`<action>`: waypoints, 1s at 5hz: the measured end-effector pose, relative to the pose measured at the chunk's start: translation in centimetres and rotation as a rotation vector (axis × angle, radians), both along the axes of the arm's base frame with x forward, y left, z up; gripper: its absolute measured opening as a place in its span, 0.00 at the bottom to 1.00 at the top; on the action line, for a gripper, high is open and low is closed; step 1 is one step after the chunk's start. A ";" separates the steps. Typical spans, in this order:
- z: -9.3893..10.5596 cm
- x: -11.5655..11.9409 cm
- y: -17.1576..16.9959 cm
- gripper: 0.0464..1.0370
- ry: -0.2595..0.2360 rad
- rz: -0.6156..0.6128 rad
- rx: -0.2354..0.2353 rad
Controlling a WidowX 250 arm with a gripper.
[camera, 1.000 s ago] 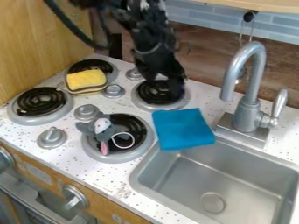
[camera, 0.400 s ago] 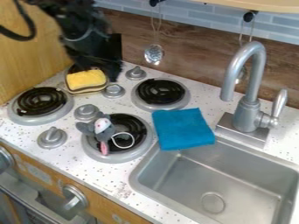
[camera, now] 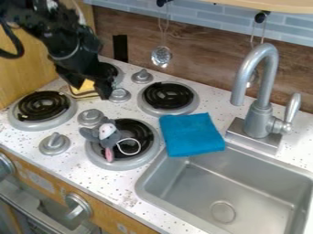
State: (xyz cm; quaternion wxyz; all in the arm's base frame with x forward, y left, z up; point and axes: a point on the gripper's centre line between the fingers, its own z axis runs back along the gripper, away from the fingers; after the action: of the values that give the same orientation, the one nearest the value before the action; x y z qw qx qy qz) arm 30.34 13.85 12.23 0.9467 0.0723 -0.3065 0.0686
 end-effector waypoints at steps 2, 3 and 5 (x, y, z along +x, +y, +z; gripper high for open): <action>-3.8 0.9 -1.3 0.96 0.055 -0.071 -0.064; -5.4 0.8 -1.0 0.96 0.095 -0.066 -0.067; -7.0 1.0 -1.2 0.91 0.134 -0.108 -0.026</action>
State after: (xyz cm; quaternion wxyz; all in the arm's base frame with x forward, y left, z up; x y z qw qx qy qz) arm 31.34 12.68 5.26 0.9682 0.0476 -0.2451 0.0163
